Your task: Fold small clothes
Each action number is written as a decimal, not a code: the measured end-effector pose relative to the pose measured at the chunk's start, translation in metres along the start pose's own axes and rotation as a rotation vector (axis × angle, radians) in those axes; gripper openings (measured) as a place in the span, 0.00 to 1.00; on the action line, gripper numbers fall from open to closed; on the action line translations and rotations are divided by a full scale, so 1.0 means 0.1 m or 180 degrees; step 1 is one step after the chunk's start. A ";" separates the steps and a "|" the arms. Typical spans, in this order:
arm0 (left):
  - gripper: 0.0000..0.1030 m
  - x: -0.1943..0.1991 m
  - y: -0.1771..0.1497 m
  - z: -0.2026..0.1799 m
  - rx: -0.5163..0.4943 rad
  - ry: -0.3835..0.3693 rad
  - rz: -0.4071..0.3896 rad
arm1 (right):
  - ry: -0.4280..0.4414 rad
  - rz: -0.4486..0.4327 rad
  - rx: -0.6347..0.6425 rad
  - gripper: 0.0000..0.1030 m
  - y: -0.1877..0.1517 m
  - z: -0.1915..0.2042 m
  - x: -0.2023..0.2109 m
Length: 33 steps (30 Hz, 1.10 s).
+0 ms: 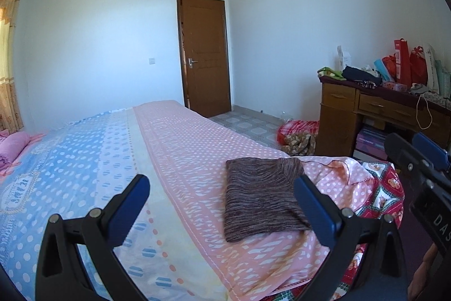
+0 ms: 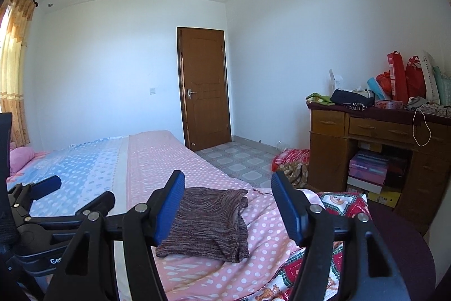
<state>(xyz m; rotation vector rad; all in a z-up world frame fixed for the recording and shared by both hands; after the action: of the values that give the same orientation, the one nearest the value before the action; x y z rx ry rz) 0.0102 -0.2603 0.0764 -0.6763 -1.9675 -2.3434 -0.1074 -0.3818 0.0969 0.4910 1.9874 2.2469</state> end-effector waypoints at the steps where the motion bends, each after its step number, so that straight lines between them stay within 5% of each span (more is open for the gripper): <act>1: 1.00 0.00 0.00 0.00 -0.0004 0.0013 0.0001 | 0.0003 -0.0006 -0.0008 0.63 0.00 0.00 0.00; 33: 1.00 -0.03 0.00 0.02 -0.0013 0.0022 0.0067 | -0.0012 0.0079 -0.0078 0.63 -0.02 -0.05 -0.03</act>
<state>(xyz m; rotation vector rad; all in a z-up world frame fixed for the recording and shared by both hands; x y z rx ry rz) 0.0137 -0.2595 0.0752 -0.6845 -1.9435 -2.3355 -0.1064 -0.3876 0.0943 0.5200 1.9604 2.2802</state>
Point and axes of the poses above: each gripper's, at about its wrist camera, not at the fingertips, and x roughly against the way its jaws point, z to its left, y to its top, the point moved 2 cm from there along -x, roughly the way its jaws point, and after that the axes turned 13 degrees about y, right-handed, at the moved point
